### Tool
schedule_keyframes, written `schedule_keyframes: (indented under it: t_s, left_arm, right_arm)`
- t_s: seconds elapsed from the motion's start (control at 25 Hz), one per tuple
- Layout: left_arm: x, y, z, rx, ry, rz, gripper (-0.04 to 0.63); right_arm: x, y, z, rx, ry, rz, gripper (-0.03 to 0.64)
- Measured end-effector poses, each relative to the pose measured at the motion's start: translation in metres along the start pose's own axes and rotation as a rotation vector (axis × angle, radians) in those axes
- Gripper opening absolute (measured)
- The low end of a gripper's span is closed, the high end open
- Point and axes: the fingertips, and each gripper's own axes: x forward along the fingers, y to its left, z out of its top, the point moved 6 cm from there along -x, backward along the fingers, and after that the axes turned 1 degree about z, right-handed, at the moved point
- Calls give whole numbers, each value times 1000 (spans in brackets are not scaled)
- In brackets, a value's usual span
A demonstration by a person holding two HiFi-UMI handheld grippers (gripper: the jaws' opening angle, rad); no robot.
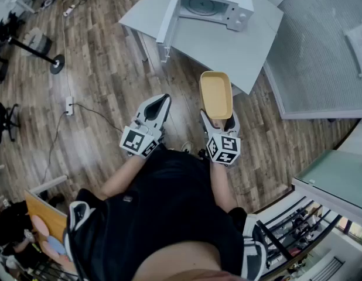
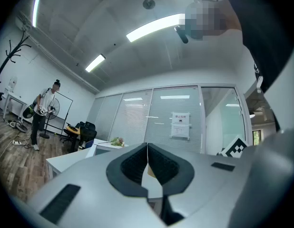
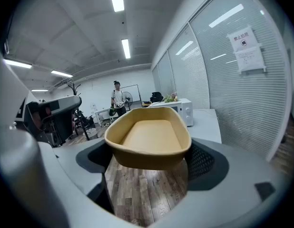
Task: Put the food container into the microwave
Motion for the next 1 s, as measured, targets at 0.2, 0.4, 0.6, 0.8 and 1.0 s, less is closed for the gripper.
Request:
schedule_keyframes:
  t_s: [0.2,0.4,0.6,0.8,1.0]
  left_arm:
    - [-2,6,0,-2,2,-5,23]
    - [-3,13,3,-5,0,-12,23]
    - [-7,22,5,-13,-5,-18,23]
    - [-7,37,8,-24,1,-41,23]
    - [-12,60,10,-33,1,-81,23]
  right_arm:
    - [5,6,0,-2,-3,0,492]
    - [10,10,1,6,-5,-7,491]
    - [14,18,3,27,-8,-11,492]
    - [26,29,5,44,-3,-29,492]
    - [37,49,-1,67,-6,-62,492]
